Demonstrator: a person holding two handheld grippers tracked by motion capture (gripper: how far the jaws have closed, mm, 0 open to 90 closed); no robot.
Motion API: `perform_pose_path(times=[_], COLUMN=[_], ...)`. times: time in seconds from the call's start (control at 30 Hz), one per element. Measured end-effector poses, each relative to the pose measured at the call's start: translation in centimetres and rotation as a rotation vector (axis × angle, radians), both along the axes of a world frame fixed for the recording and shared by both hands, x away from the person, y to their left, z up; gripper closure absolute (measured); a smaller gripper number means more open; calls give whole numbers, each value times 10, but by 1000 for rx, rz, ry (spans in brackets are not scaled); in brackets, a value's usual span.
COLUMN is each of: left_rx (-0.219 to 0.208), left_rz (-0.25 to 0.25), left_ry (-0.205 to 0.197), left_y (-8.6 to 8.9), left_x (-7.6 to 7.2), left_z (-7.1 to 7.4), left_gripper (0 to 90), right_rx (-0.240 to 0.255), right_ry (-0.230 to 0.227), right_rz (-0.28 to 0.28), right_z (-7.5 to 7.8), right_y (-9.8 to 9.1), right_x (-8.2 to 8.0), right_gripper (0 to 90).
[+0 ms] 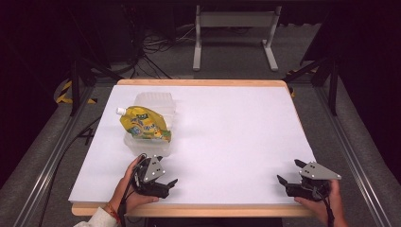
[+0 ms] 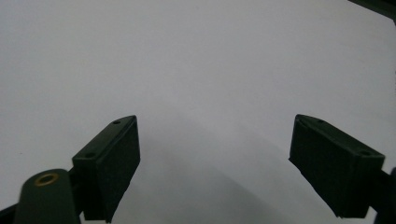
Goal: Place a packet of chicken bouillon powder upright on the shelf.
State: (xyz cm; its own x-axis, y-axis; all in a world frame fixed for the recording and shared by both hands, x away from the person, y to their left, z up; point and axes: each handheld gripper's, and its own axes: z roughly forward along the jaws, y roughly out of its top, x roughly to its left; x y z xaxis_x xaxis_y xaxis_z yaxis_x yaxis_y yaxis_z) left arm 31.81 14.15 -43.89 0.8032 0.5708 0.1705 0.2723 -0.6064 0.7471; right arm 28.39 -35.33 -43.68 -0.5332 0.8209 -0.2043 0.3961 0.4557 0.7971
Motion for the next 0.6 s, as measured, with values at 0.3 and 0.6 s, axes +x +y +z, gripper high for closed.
perform_pose_path(times=[0.3, 0.6], left_rx=[0, -7], left_rz=[-11, -3], left_ry=[15, 5], left_y=[0, 5], left_x=[1, 0], left_z=[-4, -4], left_gripper=[99, 97], right_rx=[7, -3], right_ry=[-10, -11], right_rz=[-10, 7], right_z=[0, 0], right_y=[2, 11], right_x=[-2, -1], right_gripper=[160, 156])
